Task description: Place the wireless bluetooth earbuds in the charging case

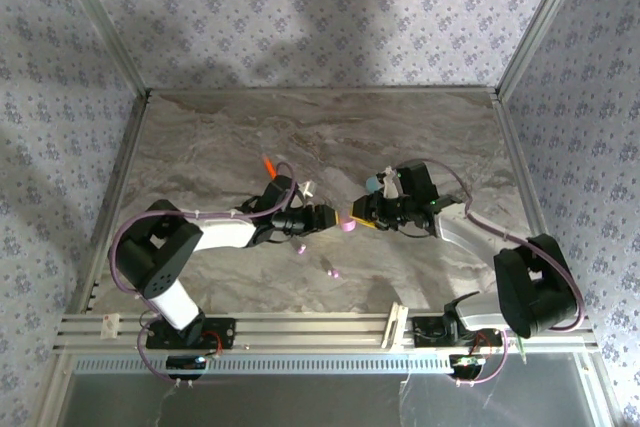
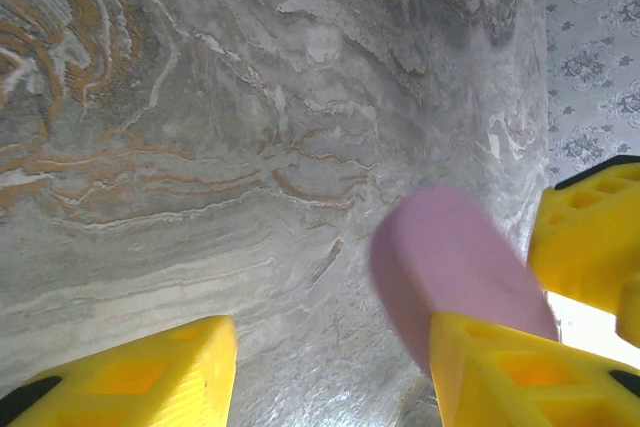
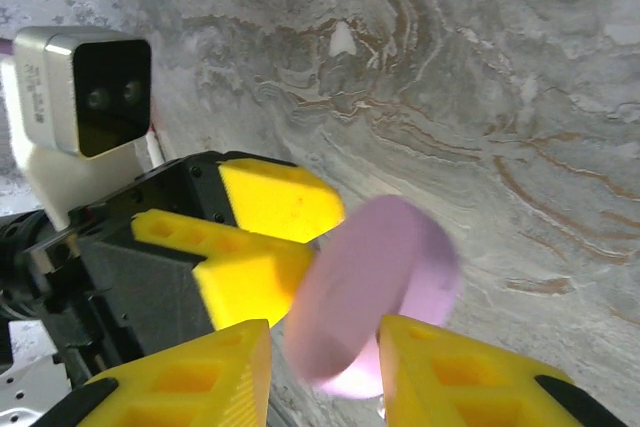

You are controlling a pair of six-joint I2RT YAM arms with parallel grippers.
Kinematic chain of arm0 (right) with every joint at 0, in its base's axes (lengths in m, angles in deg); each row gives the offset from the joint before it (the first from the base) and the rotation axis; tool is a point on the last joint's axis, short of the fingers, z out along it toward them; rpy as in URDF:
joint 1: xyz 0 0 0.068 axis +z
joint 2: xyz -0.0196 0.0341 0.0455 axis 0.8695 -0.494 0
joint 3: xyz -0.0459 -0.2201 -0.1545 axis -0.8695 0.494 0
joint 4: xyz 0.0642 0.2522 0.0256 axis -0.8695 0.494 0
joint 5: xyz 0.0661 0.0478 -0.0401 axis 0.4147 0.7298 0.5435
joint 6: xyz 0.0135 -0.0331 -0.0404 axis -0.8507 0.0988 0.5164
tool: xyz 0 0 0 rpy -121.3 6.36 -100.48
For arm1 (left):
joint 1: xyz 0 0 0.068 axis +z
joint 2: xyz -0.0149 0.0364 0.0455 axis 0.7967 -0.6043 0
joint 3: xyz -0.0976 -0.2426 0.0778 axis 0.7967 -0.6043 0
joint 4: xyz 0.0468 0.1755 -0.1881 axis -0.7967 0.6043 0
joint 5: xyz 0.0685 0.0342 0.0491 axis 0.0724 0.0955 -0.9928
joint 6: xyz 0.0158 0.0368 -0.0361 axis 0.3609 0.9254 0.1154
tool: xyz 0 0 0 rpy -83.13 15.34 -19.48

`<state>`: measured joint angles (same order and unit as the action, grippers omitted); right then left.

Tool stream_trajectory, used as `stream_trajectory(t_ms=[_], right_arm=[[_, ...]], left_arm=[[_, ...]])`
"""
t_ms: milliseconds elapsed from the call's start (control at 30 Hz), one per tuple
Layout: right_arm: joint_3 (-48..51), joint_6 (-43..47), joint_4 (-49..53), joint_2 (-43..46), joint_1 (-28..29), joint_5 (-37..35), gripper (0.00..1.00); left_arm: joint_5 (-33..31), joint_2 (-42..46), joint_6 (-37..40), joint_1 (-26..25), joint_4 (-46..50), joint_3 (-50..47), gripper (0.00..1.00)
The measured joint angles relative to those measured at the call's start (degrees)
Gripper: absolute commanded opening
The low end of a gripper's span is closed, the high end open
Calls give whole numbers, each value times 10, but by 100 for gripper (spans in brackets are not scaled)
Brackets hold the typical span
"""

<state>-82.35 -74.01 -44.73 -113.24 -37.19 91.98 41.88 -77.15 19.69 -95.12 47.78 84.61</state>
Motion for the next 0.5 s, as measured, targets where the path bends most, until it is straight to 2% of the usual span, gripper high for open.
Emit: stream_trajectory(t_ms=[200, 500], right_arm=[[0, 14, 2, -19, 0, -5, 37], [-2, 45, 46, -50, 22, -68, 48]], left_arm=[[0, 1, 9, 10, 8, 0, 55], [-2, 34, 18, 30, 27, -13, 56]])
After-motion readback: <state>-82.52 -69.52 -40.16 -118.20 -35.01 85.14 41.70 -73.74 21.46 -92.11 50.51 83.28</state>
